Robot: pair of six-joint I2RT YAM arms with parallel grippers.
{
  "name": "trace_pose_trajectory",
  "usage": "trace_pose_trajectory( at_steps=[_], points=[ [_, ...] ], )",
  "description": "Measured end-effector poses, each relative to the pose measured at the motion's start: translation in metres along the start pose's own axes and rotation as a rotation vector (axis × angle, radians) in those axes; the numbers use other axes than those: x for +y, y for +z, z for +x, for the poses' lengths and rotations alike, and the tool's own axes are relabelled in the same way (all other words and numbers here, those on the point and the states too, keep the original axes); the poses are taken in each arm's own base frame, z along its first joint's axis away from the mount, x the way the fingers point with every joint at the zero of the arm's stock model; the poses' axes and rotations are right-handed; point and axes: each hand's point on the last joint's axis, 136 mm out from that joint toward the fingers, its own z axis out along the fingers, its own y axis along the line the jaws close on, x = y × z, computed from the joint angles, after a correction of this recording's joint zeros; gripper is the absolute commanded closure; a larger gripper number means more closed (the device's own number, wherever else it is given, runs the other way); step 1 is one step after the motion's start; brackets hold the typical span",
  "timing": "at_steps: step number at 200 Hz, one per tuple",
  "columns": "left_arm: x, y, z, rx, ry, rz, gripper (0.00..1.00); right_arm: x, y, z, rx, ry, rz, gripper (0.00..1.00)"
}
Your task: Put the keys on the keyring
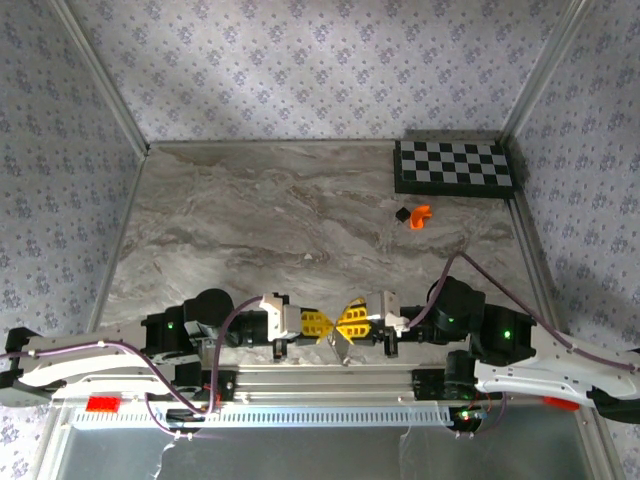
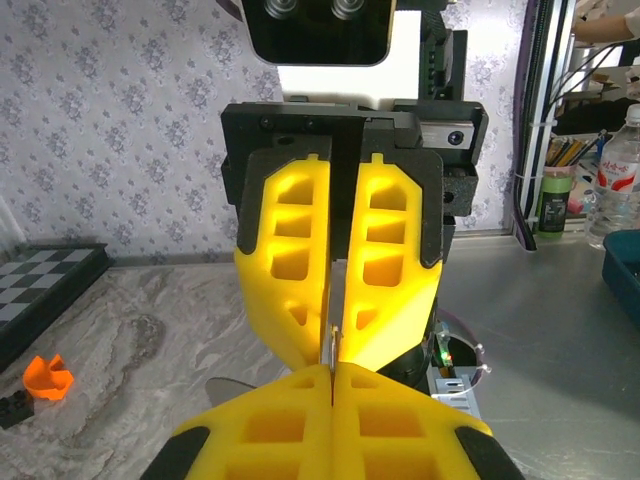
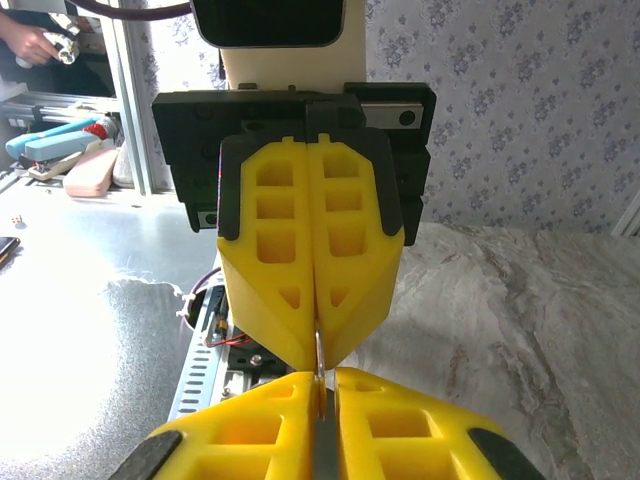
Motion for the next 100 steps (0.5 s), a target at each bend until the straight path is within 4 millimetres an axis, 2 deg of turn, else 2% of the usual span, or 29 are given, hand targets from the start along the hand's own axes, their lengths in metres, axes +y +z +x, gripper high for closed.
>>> trace_pose_trajectory(
  at_steps=[18,41,69,100],
  points=[
    [0.001,0.000,-0.001,-0.006,0.000,-0.003,1.00,0.000,0.000,0.000,-0.002,0.000,-0.001,1.00],
    [0.002,0.000,-0.002,-0.007,-0.003,-0.009,1.00,0.000,0.000,-0.001,-0.005,0.003,0.001,1.00],
    [0.004,0.000,-0.001,-0.002,-0.005,-0.024,0.82,-0.002,0.001,0.001,0.004,-0.003,0.010,1.00],
    [0.008,-0.004,0.005,0.023,0.003,-0.050,0.73,-0.005,0.003,0.014,0.078,-0.024,0.018,1.00]
  ],
)
